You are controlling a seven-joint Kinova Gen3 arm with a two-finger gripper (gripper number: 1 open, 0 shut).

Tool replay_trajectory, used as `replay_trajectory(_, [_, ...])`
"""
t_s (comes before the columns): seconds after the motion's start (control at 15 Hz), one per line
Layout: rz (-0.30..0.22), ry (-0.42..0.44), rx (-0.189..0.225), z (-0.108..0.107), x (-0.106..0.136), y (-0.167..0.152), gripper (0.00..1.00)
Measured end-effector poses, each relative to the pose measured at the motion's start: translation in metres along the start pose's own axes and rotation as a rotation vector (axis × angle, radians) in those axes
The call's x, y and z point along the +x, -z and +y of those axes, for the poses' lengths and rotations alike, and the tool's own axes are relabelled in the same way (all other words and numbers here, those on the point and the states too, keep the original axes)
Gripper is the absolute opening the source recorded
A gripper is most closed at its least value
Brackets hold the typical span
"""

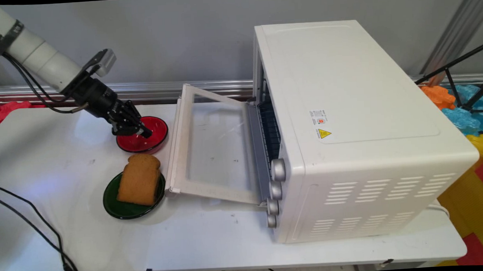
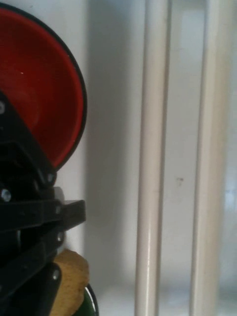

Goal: Close the oven

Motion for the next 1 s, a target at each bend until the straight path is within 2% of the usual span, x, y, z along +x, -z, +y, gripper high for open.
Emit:
replay_trajectory(0.27, [0.019, -0.017, -0.019, -0.003, -0.008, -0.020, 0.00])
replay_trajectory(0.67, [0.061, -0.030, -0.026, -0.006, -0.018, -0.056, 0.00])
replay_trajectory(1.0, [0.117, -0.029, -0.030, -0.007, -0.017, -0.079, 0.00])
